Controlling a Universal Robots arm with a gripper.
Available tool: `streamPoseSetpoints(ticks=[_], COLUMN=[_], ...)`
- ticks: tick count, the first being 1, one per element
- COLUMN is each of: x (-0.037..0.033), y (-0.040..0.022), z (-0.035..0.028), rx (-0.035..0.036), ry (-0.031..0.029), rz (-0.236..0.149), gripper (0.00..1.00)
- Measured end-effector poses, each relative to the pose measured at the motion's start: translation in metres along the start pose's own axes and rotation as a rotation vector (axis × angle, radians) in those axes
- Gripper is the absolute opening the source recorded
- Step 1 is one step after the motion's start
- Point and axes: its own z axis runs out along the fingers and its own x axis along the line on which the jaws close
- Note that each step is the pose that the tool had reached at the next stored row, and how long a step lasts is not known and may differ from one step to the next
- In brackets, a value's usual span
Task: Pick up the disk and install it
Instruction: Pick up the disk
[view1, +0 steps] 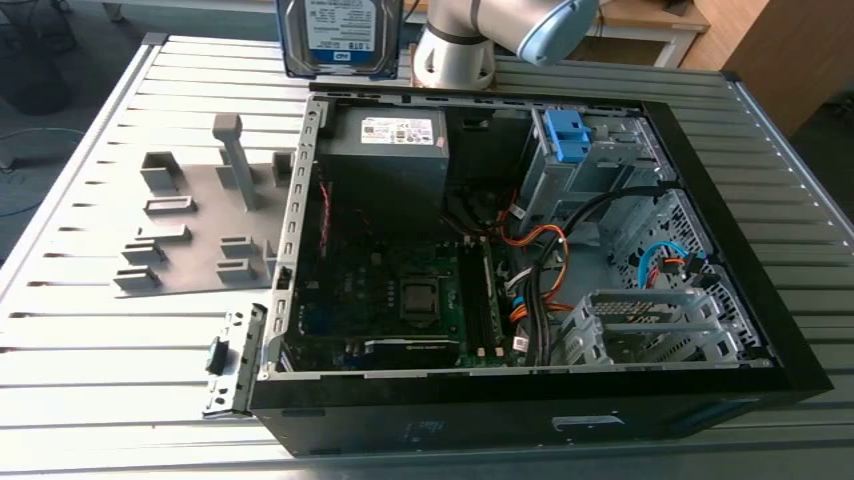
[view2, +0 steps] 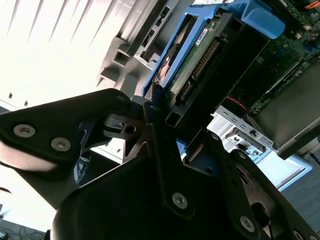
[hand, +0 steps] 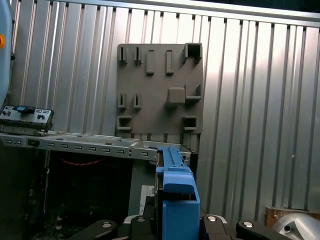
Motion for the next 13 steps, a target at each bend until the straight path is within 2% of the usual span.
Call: streamPoseSetpoints(ticks=[13], x=[0.0056], y=[-0.0032], z=[0.0002], rx=[0.0], ry=[0.0], rz=[0.0], gripper=[0.37])
